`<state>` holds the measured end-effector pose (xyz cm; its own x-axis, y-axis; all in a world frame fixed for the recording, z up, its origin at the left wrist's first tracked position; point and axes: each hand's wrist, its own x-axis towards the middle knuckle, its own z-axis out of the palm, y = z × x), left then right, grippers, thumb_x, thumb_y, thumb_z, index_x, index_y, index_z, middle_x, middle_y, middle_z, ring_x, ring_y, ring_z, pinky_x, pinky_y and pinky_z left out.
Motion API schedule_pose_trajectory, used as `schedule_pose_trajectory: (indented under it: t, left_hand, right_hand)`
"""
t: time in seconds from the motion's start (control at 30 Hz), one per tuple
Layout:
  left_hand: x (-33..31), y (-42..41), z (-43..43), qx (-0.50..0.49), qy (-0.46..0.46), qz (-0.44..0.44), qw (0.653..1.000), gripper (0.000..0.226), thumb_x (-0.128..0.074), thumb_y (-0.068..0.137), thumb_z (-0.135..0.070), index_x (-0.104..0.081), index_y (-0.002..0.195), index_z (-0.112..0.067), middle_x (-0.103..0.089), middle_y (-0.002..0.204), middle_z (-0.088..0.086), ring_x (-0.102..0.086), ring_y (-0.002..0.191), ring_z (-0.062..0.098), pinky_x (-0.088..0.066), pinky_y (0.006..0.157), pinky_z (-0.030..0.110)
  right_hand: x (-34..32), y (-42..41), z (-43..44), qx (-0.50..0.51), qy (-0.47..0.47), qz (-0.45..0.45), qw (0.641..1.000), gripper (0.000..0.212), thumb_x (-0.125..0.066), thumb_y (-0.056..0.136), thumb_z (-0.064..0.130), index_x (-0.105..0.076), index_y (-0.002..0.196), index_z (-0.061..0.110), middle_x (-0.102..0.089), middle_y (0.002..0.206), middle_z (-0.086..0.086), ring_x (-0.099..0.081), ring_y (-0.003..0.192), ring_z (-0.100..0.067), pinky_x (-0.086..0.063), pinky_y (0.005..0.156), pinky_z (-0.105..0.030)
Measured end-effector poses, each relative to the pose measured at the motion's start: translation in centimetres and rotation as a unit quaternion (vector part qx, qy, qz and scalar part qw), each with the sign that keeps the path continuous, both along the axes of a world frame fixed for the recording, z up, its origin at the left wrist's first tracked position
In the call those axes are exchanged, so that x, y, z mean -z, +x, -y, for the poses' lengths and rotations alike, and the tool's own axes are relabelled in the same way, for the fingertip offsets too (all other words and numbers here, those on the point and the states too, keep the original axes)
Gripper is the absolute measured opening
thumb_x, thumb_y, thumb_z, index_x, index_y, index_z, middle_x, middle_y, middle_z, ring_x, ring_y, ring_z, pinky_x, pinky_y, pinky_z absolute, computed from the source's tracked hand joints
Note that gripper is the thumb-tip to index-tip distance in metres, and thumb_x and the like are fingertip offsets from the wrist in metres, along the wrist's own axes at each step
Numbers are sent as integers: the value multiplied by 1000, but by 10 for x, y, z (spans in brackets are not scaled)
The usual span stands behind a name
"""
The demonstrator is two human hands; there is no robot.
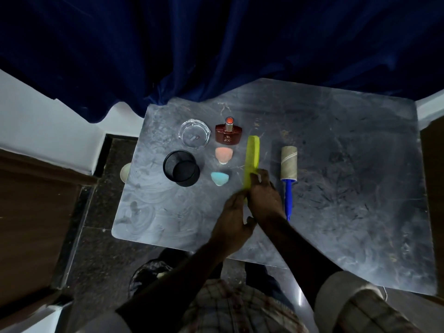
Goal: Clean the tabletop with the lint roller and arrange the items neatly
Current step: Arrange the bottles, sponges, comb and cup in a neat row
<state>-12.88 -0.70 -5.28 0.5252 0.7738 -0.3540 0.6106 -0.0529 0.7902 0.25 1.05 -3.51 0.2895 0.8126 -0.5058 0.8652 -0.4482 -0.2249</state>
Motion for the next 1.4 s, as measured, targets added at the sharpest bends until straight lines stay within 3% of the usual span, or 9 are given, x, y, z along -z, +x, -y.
schedule_pose_trajectory:
  t: [0.23, 0.37, 0.53, 0.63, 0.77, 0.97, 1.1, 1.2, 1.4]
  left_hand:
    - [2, 6, 3, -53, -29, 5, 998, 70, -70, 97, -14, -39, 160, -10, -44, 164, 7, -37, 155, 21, -33, 127, 42]
    - [4, 8, 2, -69, -33, 5, 997, 68, -69, 95, -7, -42, 158, -8, -49, 160, 9, -43, 151, 23, -35, 126, 44]
    - [7, 8, -4, -35, -34, -12, 999, 79, -66, 93, -6, -32, 164, -16, -41, 166, 5, -34, 154, 21, -33, 125, 34]
    - [9, 7, -4, -7, -38, -36, 999, 88, -63, 89, -5, -24, 166, -20, -35, 168, 3, -29, 155, 19, -30, 115, 24]
    - [9, 8, -3, -5, -37, -39, 999, 88, -67, 88, -8, -25, 165, -15, -37, 166, 7, -33, 152, 24, -29, 112, 22]
    - [5, 8, -5, -54, -42, -2, 998, 76, -70, 90, -8, -39, 159, -13, -48, 158, 7, -43, 146, 24, -37, 122, 34]
    - [5, 7, -5, -127, -56, 58, 989, 62, -69, 89, 0, -52, 148, -14, -56, 145, 0, -54, 134, 16, -50, 114, 43]
    - [5, 11, -2, -154, -70, 106, 980, 60, -69, 88, 6, -55, 143, -11, -58, 137, -4, -59, 128, 12, -54, 109, 40]
    - [-2, 31, -1, -179, -98, 158, 966, 54, -65, 88, 15, -59, 138, -4, -65, 137, 11, -64, 128, 22, -52, 111, 41]
  right_hand:
    - [5, 1, -1, 32, 20, -11, 999, 57, -50, 101, 15, -29, 154, 11, -21, 161, -16, -46, 137, -37, -49, 106, -48]
    - [9, -6, -3, 122, 41, -11, 992, 54, -52, 99, 21, -35, 150, 11, -32, 154, -16, -56, 125, -36, -54, 97, -46]
    - [13, -6, -15, 205, 57, -10, 977, 45, -56, 98, 32, -43, 136, 11, -51, 135, -15, -62, 114, -38, -53, 87, -45]
    - [16, -3, -26, 228, 56, 4, 972, 56, -61, 94, 46, -44, 133, 10, -61, 127, -15, -66, 109, -37, -54, 84, -45]
    - [19, 1, -43, 260, 43, -1, 965, 63, -72, 81, 54, -48, 122, 12, -68, 119, -13, -68, 107, -37, -55, 83, -42]
    - [19, 7, -47, 288, 15, -27, 957, 78, -72, 68, 69, -59, 124, 16, -68, 122, -8, -65, 115, -32, -52, 86, -36]
    - [20, 12, -43, 269, 19, -10, 963, 82, -65, 68, 75, -64, 124, 15, -68, 124, -10, -64, 117, -34, -53, 91, -40]
    - [18, 11, -36, 260, 45, 0, 965, 69, -61, 77, 67, -67, 117, 12, -71, 119, -13, -66, 112, -36, -55, 90, -40]
    - [0, 18, -27, 190, 100, 43, 976, 38, -57, 93, 37, -66, 109, 4, -72, 110, -20, -66, 108, -40, -52, 87, -42]
